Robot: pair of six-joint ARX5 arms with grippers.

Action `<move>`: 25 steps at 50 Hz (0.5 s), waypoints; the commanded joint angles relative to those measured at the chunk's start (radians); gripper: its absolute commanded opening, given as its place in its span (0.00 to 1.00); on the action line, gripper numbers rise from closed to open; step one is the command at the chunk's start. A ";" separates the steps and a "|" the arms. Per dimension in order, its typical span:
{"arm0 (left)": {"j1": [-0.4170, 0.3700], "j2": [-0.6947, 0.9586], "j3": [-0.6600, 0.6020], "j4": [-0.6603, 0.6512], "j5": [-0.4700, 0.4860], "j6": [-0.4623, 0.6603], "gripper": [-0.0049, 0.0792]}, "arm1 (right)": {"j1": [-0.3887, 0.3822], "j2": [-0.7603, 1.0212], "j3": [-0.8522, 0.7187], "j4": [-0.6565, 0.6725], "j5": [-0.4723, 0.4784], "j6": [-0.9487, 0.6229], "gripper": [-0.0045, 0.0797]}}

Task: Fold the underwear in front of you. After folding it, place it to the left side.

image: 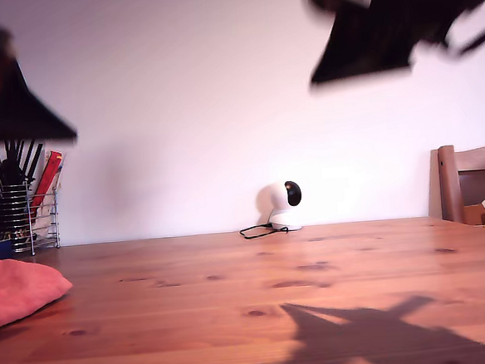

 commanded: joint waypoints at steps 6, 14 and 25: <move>-0.104 -0.175 -0.074 0.018 -0.113 -0.049 0.03 | 0.040 -0.206 -0.131 0.026 0.060 0.004 0.04; -0.228 -0.306 -0.084 0.022 -0.231 -0.080 0.03 | 0.082 -0.399 -0.170 -0.010 0.084 0.004 0.04; -0.342 -0.378 -0.084 0.016 -0.266 -0.087 0.03 | 0.119 -0.523 -0.169 -0.087 0.080 0.038 0.04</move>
